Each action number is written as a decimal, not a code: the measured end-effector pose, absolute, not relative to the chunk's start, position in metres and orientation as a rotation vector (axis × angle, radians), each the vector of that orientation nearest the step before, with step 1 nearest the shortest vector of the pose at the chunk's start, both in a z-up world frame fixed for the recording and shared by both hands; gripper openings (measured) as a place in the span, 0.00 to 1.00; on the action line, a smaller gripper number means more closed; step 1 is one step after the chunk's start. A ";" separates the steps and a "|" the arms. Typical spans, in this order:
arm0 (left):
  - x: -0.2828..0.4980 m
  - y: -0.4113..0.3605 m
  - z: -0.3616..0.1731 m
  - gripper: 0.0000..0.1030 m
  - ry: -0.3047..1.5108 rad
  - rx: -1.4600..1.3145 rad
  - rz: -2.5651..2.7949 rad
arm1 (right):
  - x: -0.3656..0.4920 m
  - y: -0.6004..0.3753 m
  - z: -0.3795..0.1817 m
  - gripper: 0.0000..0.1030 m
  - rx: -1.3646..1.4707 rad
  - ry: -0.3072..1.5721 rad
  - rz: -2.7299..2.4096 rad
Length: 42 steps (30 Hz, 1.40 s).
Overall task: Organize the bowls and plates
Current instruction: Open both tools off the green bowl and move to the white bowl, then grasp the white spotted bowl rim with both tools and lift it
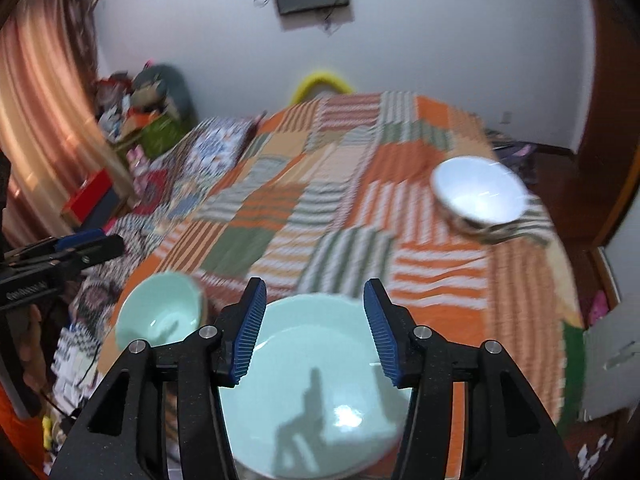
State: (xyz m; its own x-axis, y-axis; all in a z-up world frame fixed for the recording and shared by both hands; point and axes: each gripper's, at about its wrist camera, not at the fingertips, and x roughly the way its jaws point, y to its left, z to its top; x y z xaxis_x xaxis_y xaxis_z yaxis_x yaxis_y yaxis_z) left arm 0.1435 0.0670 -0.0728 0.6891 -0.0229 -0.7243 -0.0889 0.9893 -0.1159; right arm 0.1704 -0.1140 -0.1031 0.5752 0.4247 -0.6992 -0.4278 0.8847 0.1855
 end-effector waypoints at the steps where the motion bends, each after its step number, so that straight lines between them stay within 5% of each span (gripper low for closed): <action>1: 0.149 0.060 -0.067 0.63 0.796 -0.143 0.022 | 0.172 -0.121 -0.100 0.46 0.001 0.807 0.486; 11: 0.218 -0.015 -0.029 0.69 0.713 -0.093 -0.109 | 0.203 -0.205 -0.059 0.51 0.060 0.680 0.327; 21: 0.306 -0.060 -0.048 0.69 0.767 -0.118 -0.198 | 0.252 -0.249 -0.048 0.52 0.101 0.656 0.253; 38: 0.402 -0.093 -0.172 0.68 0.931 -0.096 -0.179 | 0.343 -0.253 -0.150 0.52 0.157 0.882 0.270; 42: 0.413 -0.094 -0.188 0.66 0.948 -0.094 -0.183 | 0.359 -0.251 -0.168 0.42 0.174 0.931 0.273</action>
